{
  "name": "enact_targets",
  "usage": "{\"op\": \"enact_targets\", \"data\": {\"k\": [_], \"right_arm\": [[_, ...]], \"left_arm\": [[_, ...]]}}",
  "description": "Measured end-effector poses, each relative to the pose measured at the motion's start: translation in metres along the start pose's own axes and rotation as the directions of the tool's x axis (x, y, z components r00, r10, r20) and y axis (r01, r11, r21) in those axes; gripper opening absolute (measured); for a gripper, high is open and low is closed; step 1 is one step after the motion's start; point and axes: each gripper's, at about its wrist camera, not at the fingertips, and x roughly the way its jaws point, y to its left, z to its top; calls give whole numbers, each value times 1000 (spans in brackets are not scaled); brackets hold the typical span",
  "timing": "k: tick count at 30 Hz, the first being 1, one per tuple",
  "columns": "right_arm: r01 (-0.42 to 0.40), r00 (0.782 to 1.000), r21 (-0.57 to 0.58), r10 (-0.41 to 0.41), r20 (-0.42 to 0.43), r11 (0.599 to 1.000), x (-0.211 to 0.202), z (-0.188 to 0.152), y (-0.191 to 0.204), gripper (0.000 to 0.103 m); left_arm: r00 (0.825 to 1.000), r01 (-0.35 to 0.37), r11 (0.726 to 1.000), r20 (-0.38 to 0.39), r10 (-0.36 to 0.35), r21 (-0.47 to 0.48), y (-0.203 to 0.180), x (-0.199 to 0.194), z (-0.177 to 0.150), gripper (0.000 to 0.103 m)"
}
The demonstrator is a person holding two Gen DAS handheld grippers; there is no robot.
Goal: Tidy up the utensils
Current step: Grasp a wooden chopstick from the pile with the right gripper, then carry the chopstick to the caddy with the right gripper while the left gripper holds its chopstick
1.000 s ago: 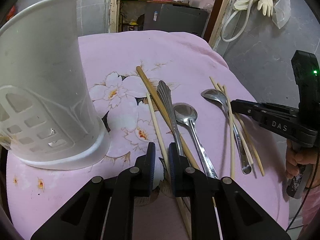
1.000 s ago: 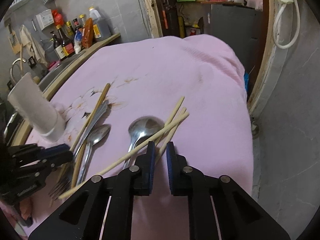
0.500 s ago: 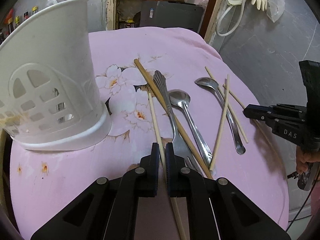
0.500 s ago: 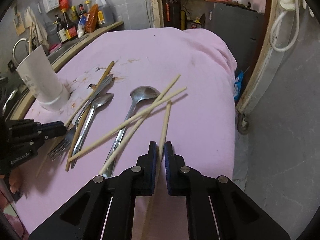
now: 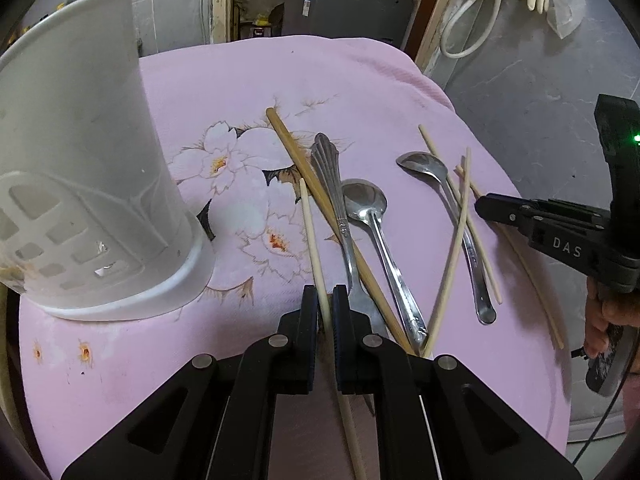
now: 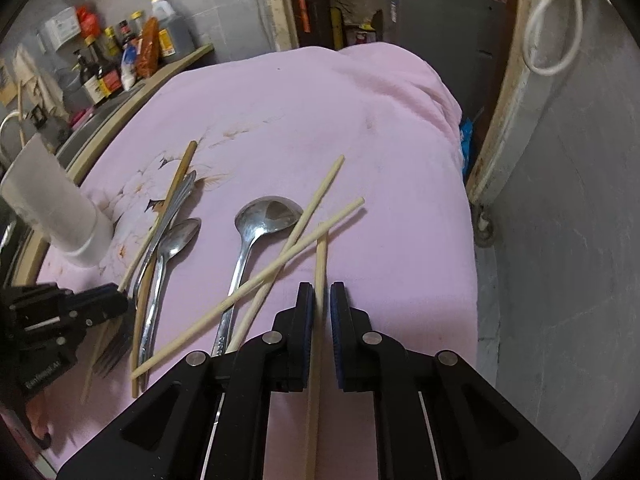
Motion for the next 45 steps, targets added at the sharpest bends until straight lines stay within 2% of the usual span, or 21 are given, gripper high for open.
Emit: {"op": "enact_targets", "data": {"k": [2, 5, 11, 15, 17, 18, 19, 21, 22, 23, 26, 27, 30, 32, 35, 37, 40, 45], "right_arm": [[-7, 1000, 22, 8, -4, 1000, -4, -3, 0, 4], [-85, 996, 90, 84, 8, 992, -15, -14, -8, 3], [-200, 978, 146, 188, 92, 969, -42, -51, -10, 3], [-259, 955, 111, 238, 175, 959, -64, -74, 3, 3], [-249, 940, 51, 229, 252, 967, -78, -82, 16, 3], [-243, 929, 23, 226, 294, 970, -84, -85, 22, 3], [-247, 906, -8, 233, 354, 969, -93, -86, 30, 3], [-242, 863, -53, 240, 444, 969, -106, -88, 43, 3], [-239, 834, -77, 245, 495, 968, -113, -88, 51, 3], [-234, 806, -95, 247, 538, 968, -118, -87, 56, 3], [-235, 711, -145, 272, 648, 961, -132, -80, 76, 3], [-233, 684, -160, 279, 674, 959, -135, -76, 81, 3], [-249, 597, -211, 322, 735, 945, -144, -60, 101, 3], [-267, 540, -249, 359, 761, 931, -149, -44, 115, 3], [-294, 466, -298, 409, 784, 908, -156, -21, 132, 3], [-313, 422, -324, 437, 795, 893, -155, -5, 146, 3], [-340, 378, -335, 454, 807, 879, -144, 20, 164, 3], [-348, 343, -320, 437, 832, 881, -125, 51, 186, 3]], "left_arm": [[1000, 8, 1000, 7, -8, -5, 0, -1, -2, 4], [999, 28, 999, 34, -27, -24, 3, -8, -13, 2], [993, 109, 991, 56, -105, -73, 14, -26, -31, 2], [982, 168, 981, 105, -158, -94, 20, -47, -46, 2], [969, 188, 979, 175, -172, -81, 18, -63, -51, 2], [962, 191, 979, 212, -172, -72, 18, -70, -54, 2], [951, 188, 980, 262, -166, -62, 17, -78, -56, 2], [917, 183, 982, 368, -156, -38, 14, -96, -63, 2], [890, 182, 983, 430, -151, -31, 13, -105, -64, 2], [872, 183, 983, 467, -149, -28, 12, -110, -64, 2], [779, 196, 980, 609, -146, -17, 15, -134, -64, 2], [753, 193, 981, 644, -137, -17, 16, -141, -62, 2], [658, 208, 978, 742, -126, -18, 28, -164, -56, 2], [610, 206, 978, 785, -107, -27, 39, -176, -50, 2], [545, 222, 974, 834, -79, -52, 67, -198, -36, 2], [526, 236, 969, 848, -60, -78, 88, -204, -22, 2], [506, 272, 954, 862, -29, -128, 129, -211, -3, 2], [443, 272, 941, 894, 66, -204, 181, -211, 13, 2]]}}
